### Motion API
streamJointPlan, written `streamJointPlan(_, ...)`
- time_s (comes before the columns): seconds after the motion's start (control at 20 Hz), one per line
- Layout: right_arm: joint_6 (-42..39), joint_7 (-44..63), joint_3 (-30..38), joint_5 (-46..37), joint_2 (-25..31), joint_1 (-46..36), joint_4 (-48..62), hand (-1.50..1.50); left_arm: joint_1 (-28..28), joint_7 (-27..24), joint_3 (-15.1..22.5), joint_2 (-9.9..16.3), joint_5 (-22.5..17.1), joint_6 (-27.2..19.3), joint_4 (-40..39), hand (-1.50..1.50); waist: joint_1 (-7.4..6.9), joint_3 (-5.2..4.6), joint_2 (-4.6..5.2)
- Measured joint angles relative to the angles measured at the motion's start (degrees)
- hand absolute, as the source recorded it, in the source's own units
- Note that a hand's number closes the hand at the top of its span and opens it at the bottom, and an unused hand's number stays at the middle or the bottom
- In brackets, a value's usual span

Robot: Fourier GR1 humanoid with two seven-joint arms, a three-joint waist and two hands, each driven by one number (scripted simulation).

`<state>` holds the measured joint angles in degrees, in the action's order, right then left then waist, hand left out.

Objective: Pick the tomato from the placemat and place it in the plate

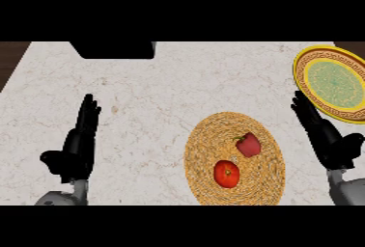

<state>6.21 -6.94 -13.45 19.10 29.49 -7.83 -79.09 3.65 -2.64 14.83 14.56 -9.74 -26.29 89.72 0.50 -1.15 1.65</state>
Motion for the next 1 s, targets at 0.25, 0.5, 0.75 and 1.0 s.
streamJointPlan(0.25,6.31,0.98,4.67,-0.89,1.01,-0.41,-7.37,1.5,-3.2,3.76,-0.3,0.85,-2.74,3.29,-4.18,0.0,0.84,0.74,-1.42)
streamJointPlan(0.5,18.9,2.7,9.23,-10.03,5.65,2.9,-8.28,-1.5,-5.71,7.86,0.51,1.24,-5.76,6.74,-6.37,0.0,2.9,0.58,-1.92)
streamJointPlan(0.75,31.47,-0.83,9.82,-14.05,-1.23,13.21,-19.15,-1.5,-6.05,9.82,0.54,1.62,-7.95,10.21,-7.35,0.0,2.53,0.93,-2.13)
streamJointPlan(1.0,36.73,-0.23,5.36,-21.47,-3.9,24.45,-30.74,-1.5,-5.13,11.2,0.45,1.64,-8.01,12.61,-7.51,0.0,1.0,1.05,-1.91)
